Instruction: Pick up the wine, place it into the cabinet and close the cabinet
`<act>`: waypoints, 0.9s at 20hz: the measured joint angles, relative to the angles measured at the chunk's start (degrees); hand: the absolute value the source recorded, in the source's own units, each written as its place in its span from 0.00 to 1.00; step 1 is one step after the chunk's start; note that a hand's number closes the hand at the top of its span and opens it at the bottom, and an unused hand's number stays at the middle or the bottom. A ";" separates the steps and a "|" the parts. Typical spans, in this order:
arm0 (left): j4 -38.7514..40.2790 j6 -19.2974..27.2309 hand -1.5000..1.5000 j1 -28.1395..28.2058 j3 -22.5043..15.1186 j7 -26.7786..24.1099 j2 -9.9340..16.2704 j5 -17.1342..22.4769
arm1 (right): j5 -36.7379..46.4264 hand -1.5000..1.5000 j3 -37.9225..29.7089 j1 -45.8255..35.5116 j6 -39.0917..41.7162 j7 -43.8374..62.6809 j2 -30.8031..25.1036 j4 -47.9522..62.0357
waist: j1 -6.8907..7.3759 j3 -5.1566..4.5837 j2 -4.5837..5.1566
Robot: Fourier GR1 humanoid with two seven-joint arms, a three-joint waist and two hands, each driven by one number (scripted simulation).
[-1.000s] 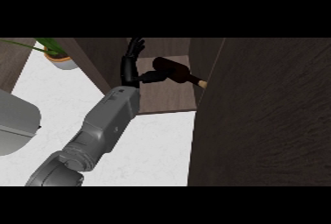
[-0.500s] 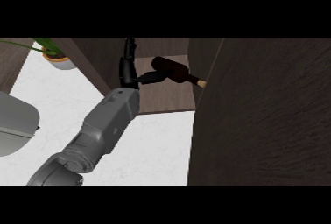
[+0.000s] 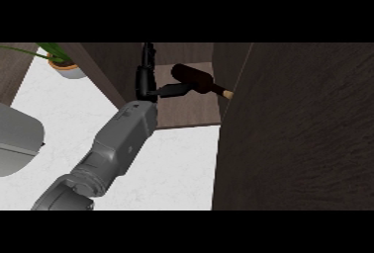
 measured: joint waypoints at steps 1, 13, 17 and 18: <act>0.09 -0.49 0.00 0.00 -0.20 -0.11 0.03 -0.29 | 0.03 0.00 0.11 -0.09 -0.23 0.14 0.14 -0.04 | 0.01 -0.02 -0.01; 0.01 -5.33 0.00 0.48 -0.91 -0.83 0.00 0.24 | 0.51 0.00 2.43 1.04 -1.23 0.05 0.31 -0.51 | -0.04 -0.08 -0.32; -0.67 -7.36 0.00 0.88 -1.44 -1.22 -0.03 2.08 | 0.55 0.00 2.15 0.60 -1.10 -0.26 0.21 0.11 | -0.10 -0.08 -0.49; -0.85 -7.81 0.00 0.98 -1.72 -1.23 -0.04 2.48 | 0.66 0.00 2.40 0.86 -1.11 -0.55 0.30 0.03 | -0.06 -0.09 -0.52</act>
